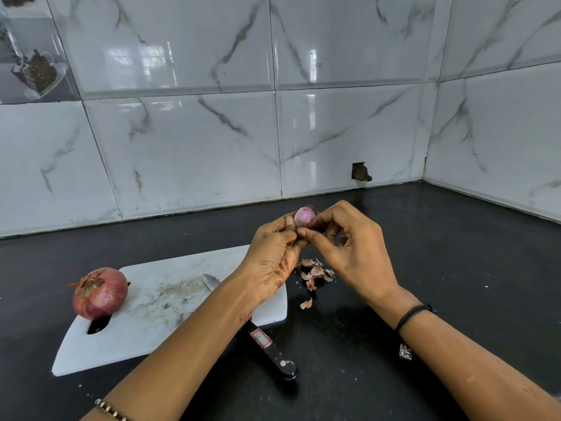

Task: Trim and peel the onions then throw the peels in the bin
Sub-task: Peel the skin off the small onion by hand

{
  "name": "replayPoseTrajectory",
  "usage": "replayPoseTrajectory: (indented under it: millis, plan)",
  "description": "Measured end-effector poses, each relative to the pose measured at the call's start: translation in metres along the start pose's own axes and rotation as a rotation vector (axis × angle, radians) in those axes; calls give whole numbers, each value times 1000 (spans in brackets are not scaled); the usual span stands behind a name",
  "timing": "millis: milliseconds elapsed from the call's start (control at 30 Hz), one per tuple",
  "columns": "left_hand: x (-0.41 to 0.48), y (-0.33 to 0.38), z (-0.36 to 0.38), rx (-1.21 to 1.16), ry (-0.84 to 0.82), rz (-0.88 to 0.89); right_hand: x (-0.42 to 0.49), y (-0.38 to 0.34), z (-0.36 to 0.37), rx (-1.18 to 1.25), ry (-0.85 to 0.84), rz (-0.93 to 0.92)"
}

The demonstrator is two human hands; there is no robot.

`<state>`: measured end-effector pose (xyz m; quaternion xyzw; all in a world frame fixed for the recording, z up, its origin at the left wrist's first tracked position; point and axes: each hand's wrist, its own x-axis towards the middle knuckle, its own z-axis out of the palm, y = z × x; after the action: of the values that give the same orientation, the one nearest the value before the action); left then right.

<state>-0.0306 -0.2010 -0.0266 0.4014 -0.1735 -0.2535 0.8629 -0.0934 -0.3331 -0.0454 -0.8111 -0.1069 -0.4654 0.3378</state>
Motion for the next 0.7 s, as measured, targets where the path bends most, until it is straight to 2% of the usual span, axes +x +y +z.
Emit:
replayPoseTrajectory:
  millis: [200,500,700]
  plan:
    - [-1,1,1,-17,12,0,2,-3,-3,4,89,44]
    - [-2,3,-2,-5,33,38,1,-3,-3,-47,55,34]
    - [-1,6,-7,48,-33,69,2,-5,-3,-23,61,69]
